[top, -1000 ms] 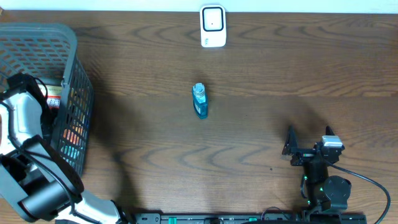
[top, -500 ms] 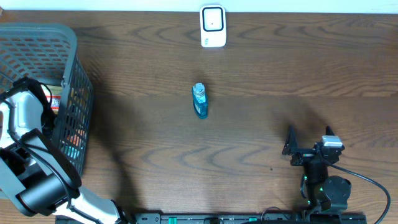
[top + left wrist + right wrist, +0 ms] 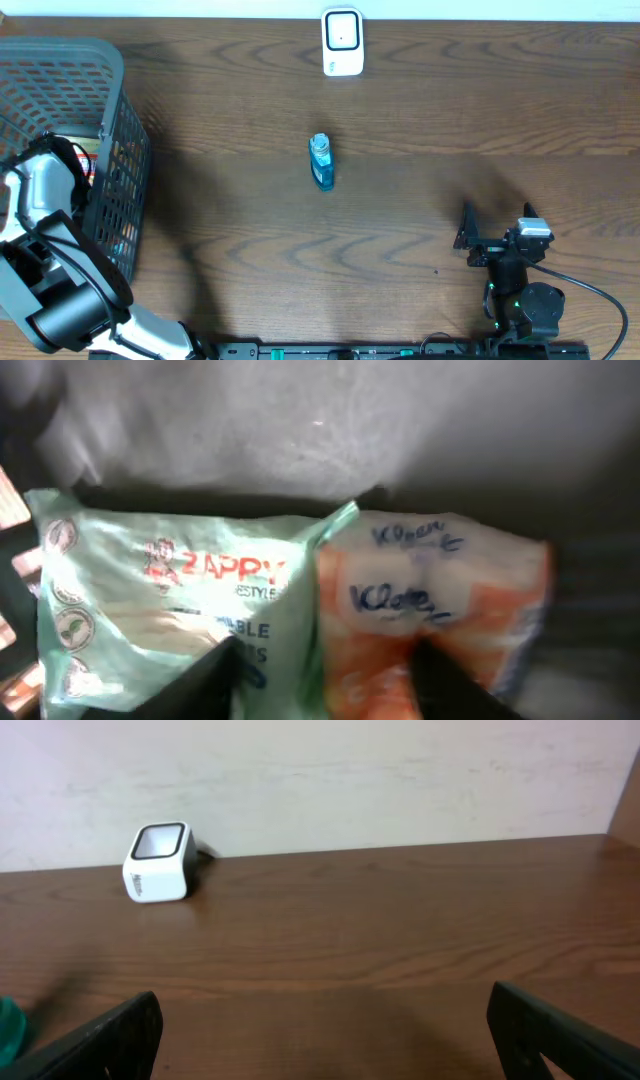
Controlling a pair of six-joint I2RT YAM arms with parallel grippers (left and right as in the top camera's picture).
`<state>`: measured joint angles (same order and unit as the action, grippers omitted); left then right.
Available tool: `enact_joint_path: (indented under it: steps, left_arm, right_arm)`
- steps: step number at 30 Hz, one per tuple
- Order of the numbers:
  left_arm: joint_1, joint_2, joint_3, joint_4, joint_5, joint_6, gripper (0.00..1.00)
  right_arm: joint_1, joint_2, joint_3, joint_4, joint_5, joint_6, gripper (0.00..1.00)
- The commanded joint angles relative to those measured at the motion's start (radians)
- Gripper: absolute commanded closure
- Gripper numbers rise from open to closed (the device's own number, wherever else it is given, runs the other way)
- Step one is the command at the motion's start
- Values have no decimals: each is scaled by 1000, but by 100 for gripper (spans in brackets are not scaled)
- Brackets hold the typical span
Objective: Scan the item barcode
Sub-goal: 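Reach the left gripper into the basket toward the green wipes pack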
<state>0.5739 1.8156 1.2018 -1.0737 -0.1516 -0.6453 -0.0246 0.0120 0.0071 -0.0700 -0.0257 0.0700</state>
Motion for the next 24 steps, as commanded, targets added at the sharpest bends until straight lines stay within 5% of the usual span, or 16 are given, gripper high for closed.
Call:
enact_joint_path:
  steps: [1, 3, 9, 24]
  left_arm:
    - [6, 60, -116, -5, 13, 9, 73]
    - [6, 60, -128, 11, 13, 9, 92]
    - [5, 58, -73, 26, 10, 41, 93]
    - [5, -82, 389, -221, 10, 103, 93]
  right_arm:
    - [11, -5, -2, -5, 5, -12, 1]
    - [11, -5, -2, -5, 5, -12, 1]
    - [11, -5, -2, -5, 5, -12, 1]
    - [11, -5, -2, -5, 5, -12, 1]
